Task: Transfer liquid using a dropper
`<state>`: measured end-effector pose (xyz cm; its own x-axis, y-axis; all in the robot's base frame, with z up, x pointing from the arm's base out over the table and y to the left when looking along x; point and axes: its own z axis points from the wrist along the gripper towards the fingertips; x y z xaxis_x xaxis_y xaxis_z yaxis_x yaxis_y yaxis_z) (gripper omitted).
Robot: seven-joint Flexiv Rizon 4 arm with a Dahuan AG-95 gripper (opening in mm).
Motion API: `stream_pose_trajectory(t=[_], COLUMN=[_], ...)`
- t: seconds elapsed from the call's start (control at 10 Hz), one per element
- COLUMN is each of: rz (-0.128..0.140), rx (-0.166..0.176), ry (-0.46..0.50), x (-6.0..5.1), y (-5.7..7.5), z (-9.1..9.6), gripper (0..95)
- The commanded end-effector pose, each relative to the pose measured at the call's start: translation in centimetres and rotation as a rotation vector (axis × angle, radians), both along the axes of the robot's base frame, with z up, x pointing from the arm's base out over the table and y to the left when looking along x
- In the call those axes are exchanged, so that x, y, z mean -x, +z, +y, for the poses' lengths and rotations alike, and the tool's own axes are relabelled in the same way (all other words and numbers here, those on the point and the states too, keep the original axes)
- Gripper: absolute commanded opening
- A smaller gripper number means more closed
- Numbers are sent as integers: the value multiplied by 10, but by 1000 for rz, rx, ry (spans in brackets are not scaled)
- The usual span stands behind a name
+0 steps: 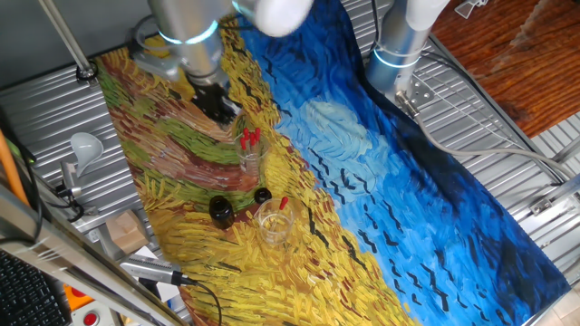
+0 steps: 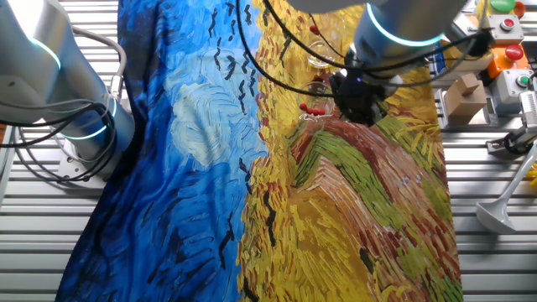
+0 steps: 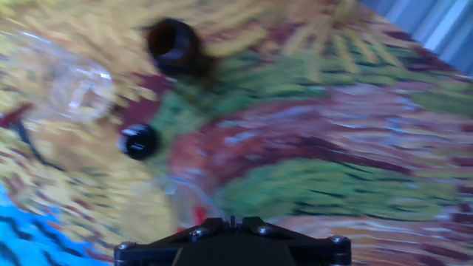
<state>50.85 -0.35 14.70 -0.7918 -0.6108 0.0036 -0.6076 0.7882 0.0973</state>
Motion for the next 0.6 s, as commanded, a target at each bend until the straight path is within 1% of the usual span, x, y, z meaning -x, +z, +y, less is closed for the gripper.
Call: stream_pose_trajectory(t=[0.1, 0.2, 0.3, 0.5, 0.6], rz=[6, 8, 0, -7, -18], rx=[-3, 8, 11, 3, -9], ry=[-60, -88, -80, -47, -8], x=[2, 2, 2, -2, -7], y=[1, 1, -1, -14, -28], z=[0, 0, -1, -12, -30], gripper=[0, 0, 0, 0, 0])
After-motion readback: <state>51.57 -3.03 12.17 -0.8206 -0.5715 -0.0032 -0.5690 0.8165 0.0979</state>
